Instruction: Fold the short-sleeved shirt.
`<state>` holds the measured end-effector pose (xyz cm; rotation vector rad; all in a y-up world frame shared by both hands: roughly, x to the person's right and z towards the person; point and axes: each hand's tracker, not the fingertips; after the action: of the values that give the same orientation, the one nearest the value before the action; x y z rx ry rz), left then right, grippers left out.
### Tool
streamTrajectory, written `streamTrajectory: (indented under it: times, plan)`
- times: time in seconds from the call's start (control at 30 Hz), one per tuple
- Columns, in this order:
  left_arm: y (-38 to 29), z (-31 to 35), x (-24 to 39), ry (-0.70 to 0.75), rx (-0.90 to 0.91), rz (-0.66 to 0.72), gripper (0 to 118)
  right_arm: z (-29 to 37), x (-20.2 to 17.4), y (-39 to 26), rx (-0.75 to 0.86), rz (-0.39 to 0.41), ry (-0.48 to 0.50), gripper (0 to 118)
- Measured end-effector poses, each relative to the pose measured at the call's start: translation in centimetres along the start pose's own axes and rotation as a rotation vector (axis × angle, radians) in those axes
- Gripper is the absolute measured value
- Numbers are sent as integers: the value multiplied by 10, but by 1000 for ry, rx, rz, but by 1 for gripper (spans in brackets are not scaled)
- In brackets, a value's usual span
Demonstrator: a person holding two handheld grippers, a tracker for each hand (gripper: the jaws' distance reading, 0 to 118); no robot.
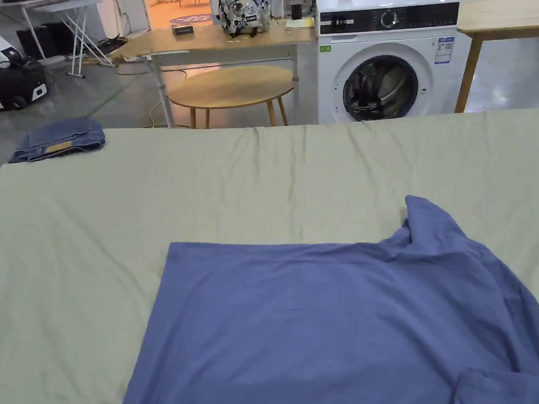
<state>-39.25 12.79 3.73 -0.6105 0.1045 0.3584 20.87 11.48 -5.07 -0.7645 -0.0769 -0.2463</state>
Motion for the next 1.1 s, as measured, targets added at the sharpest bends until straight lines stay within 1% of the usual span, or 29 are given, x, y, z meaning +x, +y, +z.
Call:
streamTrajectory:
  times: [0.03, 0.07, 0.1, 0.17, 0.2, 0.23, 0.27, 0.3, 0.33, 0.4, 0.47, 0.53, 0.57, 0.6, 0.63, 0.67, 0.7, 0.73, 0.77, 0.8, 0.83, 0.9, 1.1]
  plan:
    - [2, 1, -1, -1, 4, -8, 14, 1, 2, -1, 4, 9, -31, 50]
    - [5, 5, 8, 6, 36, -24, 39, 3, 5, -2, 9, -2, -36, 54]
    - [9, 9, 10, 41, 67, -48, 52, 8, 9, -1, 28, -22, -32, 54]
    - [21, 23, 16, 75, 121, -79, 59, 22, 15, 5, 54, -33, -28, 54]
    - [29, 30, 22, 99, 145, -97, 61, 32, 15, 10, 104, -11, -52, 54]
    - [37, 38, 27, 108, 167, -126, 61, 41, 11, 15, 137, 20, -77, 55]
    - [45, 46, 32, 105, 208, -148, 61, 51, 4, 24, 171, 75, -87, 54]
    - [56, 54, 40, 104, 234, -167, 61, 61, -4, 35, 203, 122, -80, 54]
    - [64, 64, 46, 90, 295, -193, 61, 71, -16, 48, 242, 169, -60, 54]
    - [81, 81, 64, 36, 423, -230, 61, 86, -39, 67, 321, 217, 1, 54]
    - [94, 93, 82, -36, 537, -238, 61, 97, -61, 81, 395, 238, 75, 54]
    - [104, 103, 97, -65, 608, -244, 61, 103, -81, 90, 428, 262, 160, 53]
    - [108, 105, 103, -70, 632, -244, 61, 103, -89, 92, 434, 278, 189, 49]
    - [111, 105, 108, -82, 633, -250, 59, 105, -98, 95, 437, 289, 215, 41]
    - [114, 106, 111, -95, 617, -259, 53, 105, -104, 95, 447, 298, 234, 28]
    - [116, 106, 115, -100, 607, -267, 33, 105, -110, 95, 455, 296, 242, 13]
    - [117, 105, 119, -100, 594, -272, 12, 108, -123, 98, 452, 295, 258, 5]
    - [115, 102, 122, -96, 586, -278, 0, 107, -126, 97, 451, 297, 276, 0]
    - [113, 100, 122, -97, 578, -294, 0, 106, -129, 96, 451, 293, 289, 0]
    - [113, 98, 123, -117, 531, -310, 0, 103, -131, 96, 447, 289, 299, 0]
    - [112, 95, 125, -95, 503, -309, 0, 98, -132, 95, 436, 289, 309, 0]
    - [107, 91, 123, -105, 500, -313, 0, 95, -135, 93, 431, 289, 305, 0]
    - [105, 86, 113, -107, 460, -253, 0, 89, -133, 93, 411, 276, 313, 0]
